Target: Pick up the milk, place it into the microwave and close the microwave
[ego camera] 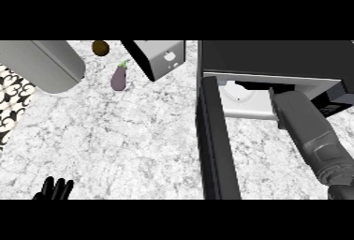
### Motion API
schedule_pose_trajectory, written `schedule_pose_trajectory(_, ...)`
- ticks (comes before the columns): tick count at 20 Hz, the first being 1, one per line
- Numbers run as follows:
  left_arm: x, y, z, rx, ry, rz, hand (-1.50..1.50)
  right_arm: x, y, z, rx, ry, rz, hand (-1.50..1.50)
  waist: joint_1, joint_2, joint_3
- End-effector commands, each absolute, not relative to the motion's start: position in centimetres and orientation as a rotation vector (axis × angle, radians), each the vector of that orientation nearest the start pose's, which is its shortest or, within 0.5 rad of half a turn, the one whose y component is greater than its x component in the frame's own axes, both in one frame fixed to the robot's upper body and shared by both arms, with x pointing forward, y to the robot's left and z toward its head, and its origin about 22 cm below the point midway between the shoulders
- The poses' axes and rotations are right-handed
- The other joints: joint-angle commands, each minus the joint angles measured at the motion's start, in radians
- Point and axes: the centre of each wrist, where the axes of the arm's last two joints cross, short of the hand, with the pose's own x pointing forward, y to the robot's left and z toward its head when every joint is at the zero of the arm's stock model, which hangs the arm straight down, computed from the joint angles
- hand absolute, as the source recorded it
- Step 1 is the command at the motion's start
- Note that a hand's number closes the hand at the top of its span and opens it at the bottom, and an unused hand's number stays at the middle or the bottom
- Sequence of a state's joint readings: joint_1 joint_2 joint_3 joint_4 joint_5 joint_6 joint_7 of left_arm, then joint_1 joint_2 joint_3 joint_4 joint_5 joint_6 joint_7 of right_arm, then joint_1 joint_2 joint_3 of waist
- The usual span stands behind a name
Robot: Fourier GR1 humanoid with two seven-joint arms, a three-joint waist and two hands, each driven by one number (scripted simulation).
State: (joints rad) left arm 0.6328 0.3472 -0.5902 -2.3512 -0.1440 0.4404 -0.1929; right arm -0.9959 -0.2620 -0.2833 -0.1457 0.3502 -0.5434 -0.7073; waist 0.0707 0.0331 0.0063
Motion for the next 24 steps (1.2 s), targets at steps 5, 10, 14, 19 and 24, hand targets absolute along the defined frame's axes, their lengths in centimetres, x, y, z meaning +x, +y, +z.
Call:
schedule_pose_trajectory(5, 7.4, 18.4, 9.7, 0.116, -1.892, -0.059, -1.5, 42.7, -28.6, 2.9, -0.603, -1.9, 0.286, -1.5, -0.031, -0.016, -0.003)
schedule_pose_trajectory(10, 7.0, 18.9, 9.0, 0.102, -1.88, -0.051, -1.5, 41.2, -30.2, 0.8, -0.515, -1.882, 0.236, -1.5, -0.037, -0.021, -0.005)
schedule_pose_trajectory(14, 5.9, 18.4, 9.5, 0.076, -1.885, -0.051, -1.5, 39.7, -30.7, -1.4, -0.476, -1.863, 0.228, -1.5, -0.04, -0.026, -0.004)
schedule_pose_trajectory(19, 5.5, 17.2, 9.3, 0.067, -1.879, -0.058, -1.5, 39.8, -30.2, -1.4, -0.294, -1.846, 0.221, -1.5, -0.061, -0.033, -0.005)
schedule_pose_trajectory(24, 6.1, 17.2, 8.9, 0.075, -1.883, -0.024, -1.5, 37.5, -29.5, -4.8, -0.276, -1.782, 0.212, -1.5, -0.078, -0.038, -0.006)
